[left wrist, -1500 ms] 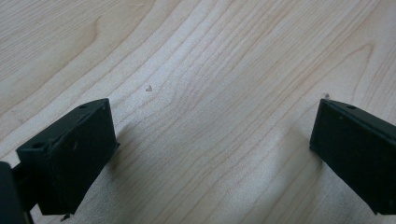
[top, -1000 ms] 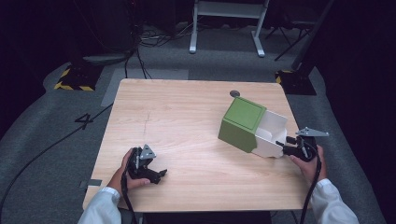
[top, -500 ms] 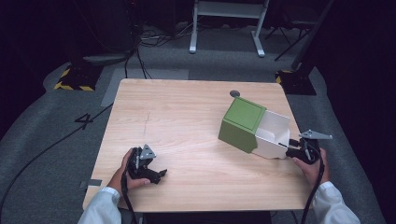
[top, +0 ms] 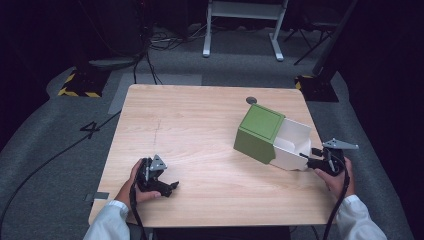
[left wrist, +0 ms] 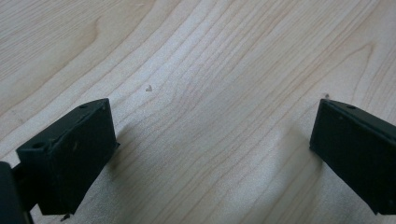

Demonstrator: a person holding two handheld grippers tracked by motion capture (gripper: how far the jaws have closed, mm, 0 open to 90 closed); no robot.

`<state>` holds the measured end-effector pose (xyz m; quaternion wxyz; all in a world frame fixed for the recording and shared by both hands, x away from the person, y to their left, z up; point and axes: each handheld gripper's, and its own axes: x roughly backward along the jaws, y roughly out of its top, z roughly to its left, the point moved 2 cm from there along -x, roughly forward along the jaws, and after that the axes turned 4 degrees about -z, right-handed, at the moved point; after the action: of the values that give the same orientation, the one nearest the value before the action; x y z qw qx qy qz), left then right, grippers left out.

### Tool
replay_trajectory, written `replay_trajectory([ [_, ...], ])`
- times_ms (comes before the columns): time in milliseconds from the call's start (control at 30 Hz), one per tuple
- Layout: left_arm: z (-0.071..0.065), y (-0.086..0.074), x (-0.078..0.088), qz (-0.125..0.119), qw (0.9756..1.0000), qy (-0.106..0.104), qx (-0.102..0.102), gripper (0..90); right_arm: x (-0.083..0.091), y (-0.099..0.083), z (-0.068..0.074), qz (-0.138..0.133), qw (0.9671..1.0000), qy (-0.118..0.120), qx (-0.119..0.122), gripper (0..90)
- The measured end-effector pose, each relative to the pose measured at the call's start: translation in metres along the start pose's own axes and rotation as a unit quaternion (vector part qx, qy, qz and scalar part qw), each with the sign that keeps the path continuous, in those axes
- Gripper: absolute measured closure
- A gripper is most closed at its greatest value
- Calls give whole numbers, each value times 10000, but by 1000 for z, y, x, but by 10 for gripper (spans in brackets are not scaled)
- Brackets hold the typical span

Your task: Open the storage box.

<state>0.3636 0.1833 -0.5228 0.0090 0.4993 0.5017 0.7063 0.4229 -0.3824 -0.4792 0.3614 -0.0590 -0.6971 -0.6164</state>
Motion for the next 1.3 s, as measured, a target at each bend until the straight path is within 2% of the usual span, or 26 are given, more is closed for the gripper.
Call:
replay_trajectory([
  [367, 0, 0, 0, -8, 10000, 7, 7, 5, 17, 5, -1, -142, 9999, -22, 20, 266],
  [667, 0, 0, 0, -8, 10000, 10, 9, 5, 33, 3, -2, -256, 9997, -1, 39, 248],
  [833, 0, 0, 0, -9, 10000, 7, 11, 5, 41, -3, 3, -272, 9994, 92, 205, 245],
  [967, 0, 0, 0, -8, 10000, 9, 9, 6, 46, -9, 8, -278, 9986, 272, 365, 244],
  [1300, 0, 0, 0, -8, 10000, 6, 10, 6, 46, -24, 20, -106, 9962, 522, 685, 238],
])
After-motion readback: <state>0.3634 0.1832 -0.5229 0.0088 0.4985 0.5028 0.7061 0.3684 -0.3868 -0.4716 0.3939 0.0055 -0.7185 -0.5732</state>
